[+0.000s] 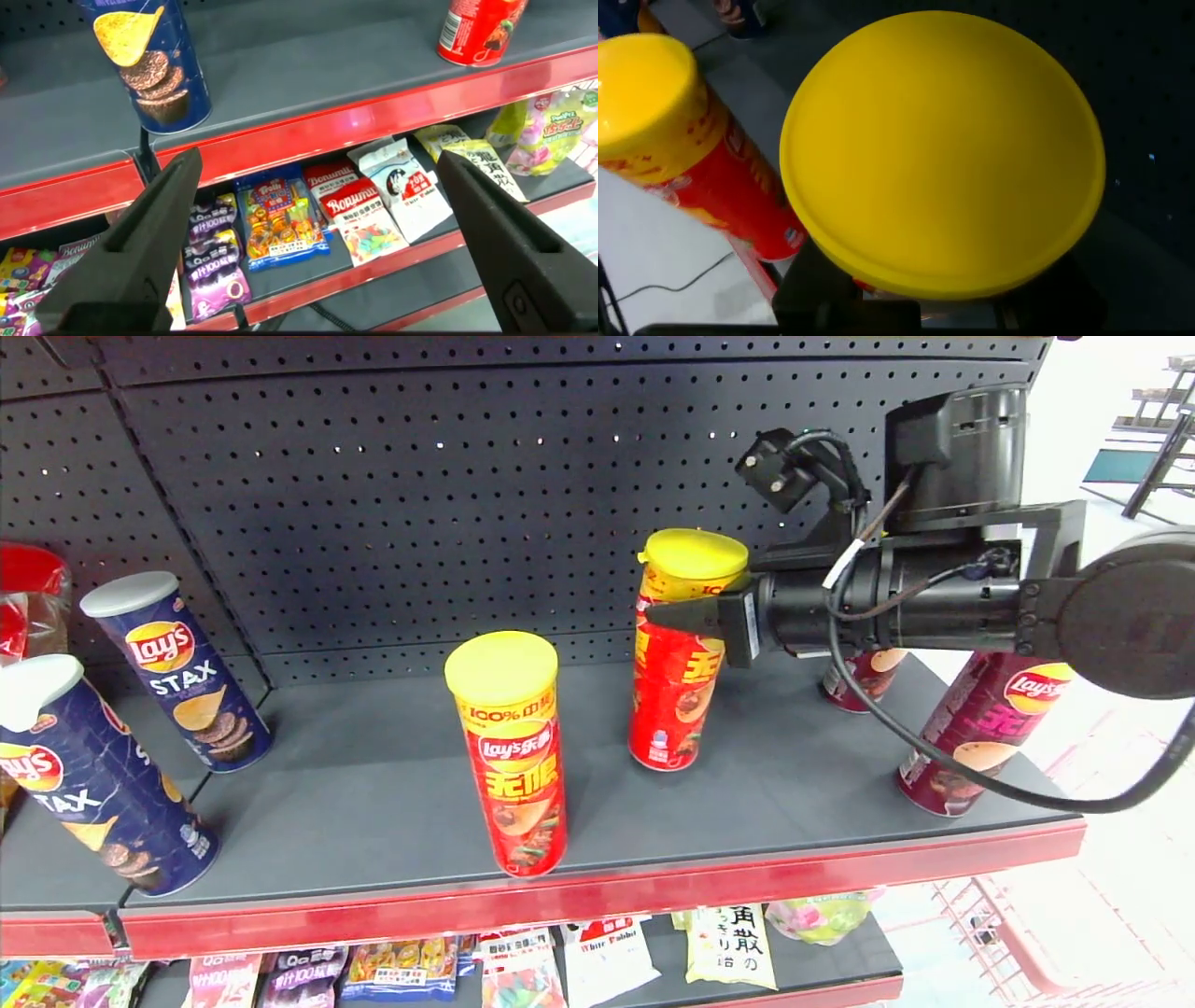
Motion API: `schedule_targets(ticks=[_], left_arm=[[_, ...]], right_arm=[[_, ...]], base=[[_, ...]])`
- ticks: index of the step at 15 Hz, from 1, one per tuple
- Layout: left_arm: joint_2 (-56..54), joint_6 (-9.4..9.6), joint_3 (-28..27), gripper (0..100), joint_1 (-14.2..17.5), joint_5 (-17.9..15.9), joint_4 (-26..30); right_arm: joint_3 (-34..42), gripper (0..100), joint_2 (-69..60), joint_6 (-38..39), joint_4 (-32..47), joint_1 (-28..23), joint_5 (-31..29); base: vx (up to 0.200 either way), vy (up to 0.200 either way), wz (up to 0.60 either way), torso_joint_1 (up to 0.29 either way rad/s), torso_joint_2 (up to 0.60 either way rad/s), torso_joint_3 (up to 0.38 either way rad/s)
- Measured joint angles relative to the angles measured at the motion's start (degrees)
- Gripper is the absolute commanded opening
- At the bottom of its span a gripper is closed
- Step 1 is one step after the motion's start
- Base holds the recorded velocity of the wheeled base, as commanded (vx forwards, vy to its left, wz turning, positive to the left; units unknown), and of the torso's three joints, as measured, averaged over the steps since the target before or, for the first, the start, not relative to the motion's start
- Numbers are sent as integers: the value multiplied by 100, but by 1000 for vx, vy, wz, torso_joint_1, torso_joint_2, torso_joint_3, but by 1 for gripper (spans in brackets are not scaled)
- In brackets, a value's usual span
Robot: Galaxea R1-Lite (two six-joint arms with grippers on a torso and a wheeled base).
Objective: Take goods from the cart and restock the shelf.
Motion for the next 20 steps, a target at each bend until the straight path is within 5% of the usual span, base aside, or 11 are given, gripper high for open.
schedule_targets(ticks=[20], left_arm=[[4,15,-9,100,0,6,0]], right_arm=[[-953,0,1219,-32,-542,436,6]], base=[[0,0,0,0,0,0]])
